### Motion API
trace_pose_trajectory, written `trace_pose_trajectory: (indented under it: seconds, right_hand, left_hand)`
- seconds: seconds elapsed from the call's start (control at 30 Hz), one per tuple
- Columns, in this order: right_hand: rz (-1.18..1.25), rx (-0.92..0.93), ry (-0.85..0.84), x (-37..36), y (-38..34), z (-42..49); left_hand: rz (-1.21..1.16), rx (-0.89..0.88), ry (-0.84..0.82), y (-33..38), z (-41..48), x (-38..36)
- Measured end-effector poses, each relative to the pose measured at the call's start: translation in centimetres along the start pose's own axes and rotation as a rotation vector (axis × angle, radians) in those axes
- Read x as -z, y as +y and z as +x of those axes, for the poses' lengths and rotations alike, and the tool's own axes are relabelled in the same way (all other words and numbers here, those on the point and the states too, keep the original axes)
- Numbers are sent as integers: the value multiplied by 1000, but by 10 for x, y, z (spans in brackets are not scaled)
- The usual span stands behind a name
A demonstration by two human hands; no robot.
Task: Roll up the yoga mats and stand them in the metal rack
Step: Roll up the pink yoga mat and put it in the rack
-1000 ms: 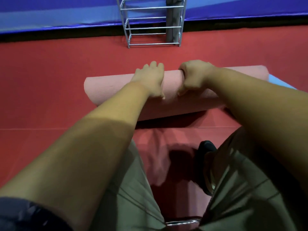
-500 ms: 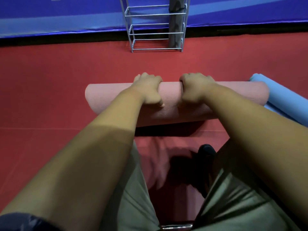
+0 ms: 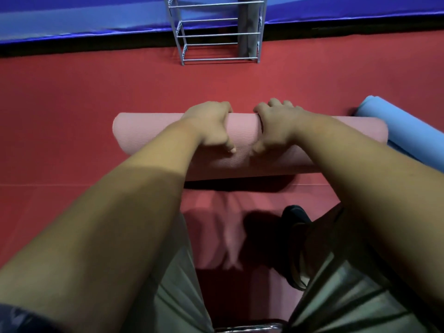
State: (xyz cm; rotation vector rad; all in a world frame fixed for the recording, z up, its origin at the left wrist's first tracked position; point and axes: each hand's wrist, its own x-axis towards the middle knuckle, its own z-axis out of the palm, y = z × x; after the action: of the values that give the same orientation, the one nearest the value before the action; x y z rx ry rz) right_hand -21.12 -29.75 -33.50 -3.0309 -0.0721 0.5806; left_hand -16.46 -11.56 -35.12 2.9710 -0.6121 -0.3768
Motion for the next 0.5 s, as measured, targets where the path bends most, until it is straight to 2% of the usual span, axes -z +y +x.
trace_pose_trajectory:
  seconds: [0.23,0.5]
  right_hand:
    - [4,-10,15,-4,0,4]
    - [54,34,-63,-2,7,11]
  left_hand:
    - [-50,10,-118,4,7,-4]
    - [168,-53,-66,14,-2,-16]
